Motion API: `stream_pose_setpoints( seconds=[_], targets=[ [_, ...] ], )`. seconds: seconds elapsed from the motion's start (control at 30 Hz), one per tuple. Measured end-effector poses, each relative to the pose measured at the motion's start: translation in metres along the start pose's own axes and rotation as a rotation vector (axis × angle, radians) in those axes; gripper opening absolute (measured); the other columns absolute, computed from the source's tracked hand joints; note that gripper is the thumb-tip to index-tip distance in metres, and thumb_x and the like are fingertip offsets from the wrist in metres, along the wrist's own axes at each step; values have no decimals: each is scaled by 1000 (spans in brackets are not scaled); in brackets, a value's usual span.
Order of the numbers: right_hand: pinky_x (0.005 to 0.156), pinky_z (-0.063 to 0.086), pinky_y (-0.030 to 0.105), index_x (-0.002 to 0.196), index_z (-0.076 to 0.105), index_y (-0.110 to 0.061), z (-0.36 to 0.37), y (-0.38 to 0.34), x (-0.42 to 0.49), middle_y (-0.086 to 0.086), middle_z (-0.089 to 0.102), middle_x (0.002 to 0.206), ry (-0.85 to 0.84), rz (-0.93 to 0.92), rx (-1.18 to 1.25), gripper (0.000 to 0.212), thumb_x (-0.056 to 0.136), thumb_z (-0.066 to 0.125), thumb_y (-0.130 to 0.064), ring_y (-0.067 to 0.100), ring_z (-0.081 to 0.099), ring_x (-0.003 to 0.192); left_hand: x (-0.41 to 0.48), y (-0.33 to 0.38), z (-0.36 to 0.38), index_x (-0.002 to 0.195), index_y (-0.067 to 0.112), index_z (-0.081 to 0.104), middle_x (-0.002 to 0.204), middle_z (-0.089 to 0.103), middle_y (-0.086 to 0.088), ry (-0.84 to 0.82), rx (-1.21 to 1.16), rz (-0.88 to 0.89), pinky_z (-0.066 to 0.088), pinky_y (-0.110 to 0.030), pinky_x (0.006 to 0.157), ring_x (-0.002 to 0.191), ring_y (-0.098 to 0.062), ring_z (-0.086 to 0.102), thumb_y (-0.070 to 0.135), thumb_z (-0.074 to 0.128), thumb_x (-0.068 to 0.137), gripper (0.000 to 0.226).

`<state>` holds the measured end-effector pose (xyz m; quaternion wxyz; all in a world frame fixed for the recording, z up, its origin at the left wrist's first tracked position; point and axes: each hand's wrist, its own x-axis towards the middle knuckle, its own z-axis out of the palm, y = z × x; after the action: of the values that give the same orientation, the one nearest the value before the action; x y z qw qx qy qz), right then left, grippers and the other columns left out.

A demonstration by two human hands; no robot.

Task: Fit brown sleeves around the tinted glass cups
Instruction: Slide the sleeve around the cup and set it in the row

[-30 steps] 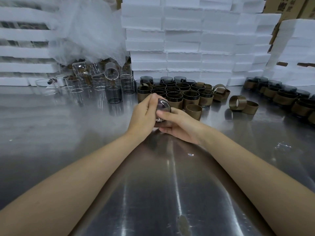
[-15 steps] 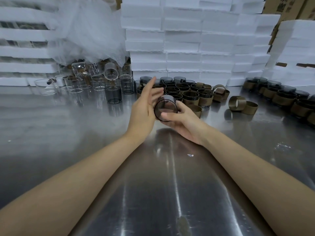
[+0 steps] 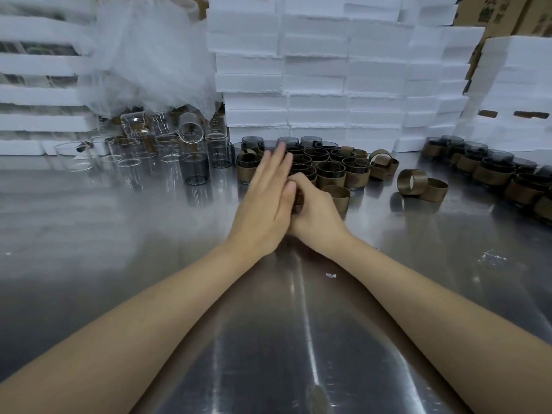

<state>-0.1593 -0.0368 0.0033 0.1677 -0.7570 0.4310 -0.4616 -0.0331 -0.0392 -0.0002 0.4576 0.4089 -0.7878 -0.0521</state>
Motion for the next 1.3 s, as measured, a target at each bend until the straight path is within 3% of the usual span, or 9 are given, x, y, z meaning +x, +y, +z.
stream_pose_setpoints(
  seconds=[0.27,0.53,0.67,0.83,0.93,1.03,1.17,1.23,1.3],
  targets=[
    [70,41,8,90,46,-42,5,-8,-2,-26,59,83,-71,-66,35,62,61,81,0,-7,57,78,11,5,-12,139,23,51,133,61,-2,230,-785,-533,47,-36,104,114,-11,62,44,20,106,49],
    [91,53,36,93,51,-32,2,-13,-1,-1,66,115,-131,-84,218,57,66,75,12,16,65,103,12,-6,-19,118,15,67,112,73,-12,100,-1149,-767,59,-37,73,100,-27,71,54,19,103,64],
    [77,49,30,102,51,-3,3,-6,-1,5,61,106,-201,-2,374,48,64,71,17,13,60,90,13,-8,-12,110,14,68,98,74,-11,124,-1121,-792,59,-34,70,88,-25,72,55,16,103,67],
    [87,49,35,113,46,-10,5,-2,3,2,58,104,-25,86,469,67,64,51,36,11,58,96,9,-3,-2,120,10,63,115,70,-16,-28,-976,-716,52,-47,96,109,-32,66,68,30,91,72],
    [93,44,13,146,31,-19,-5,-1,5,-12,50,123,18,151,315,88,72,38,29,0,56,106,4,0,4,125,21,58,119,70,-8,-194,-802,-532,51,-48,99,109,-24,67,64,54,85,59],
    [109,28,10,154,-6,-20,-4,-5,2,-1,17,158,-84,126,44,96,80,37,21,9,22,143,4,-2,5,123,24,59,118,70,-7,-173,-747,-525,52,-49,97,108,-23,67,69,53,79,62],
    [111,-7,8,148,-21,-9,13,-8,-5,5,-25,159,-197,46,-151,94,84,44,13,11,-18,146,5,-10,2,134,18,52,124,66,1,-145,-556,-542,45,-40,105,116,-14,61,83,41,74,88],
    [118,-2,21,147,-24,-8,14,-5,-6,6,-21,160,-215,73,-145,96,86,49,7,18,-12,149,4,-13,3,125,14,56,116,68,0,-148,-486,-502,47,-41,102,110,-14,63,75,43,86,73],
    [117,27,34,150,-19,-14,11,-2,-2,6,7,161,-168,149,-72,101,86,57,1,24,25,145,3,-12,4,119,12,57,109,70,-3,-155,-473,-446,51,-39,96,103,-15,66,70,44,87,67]
  ],
)
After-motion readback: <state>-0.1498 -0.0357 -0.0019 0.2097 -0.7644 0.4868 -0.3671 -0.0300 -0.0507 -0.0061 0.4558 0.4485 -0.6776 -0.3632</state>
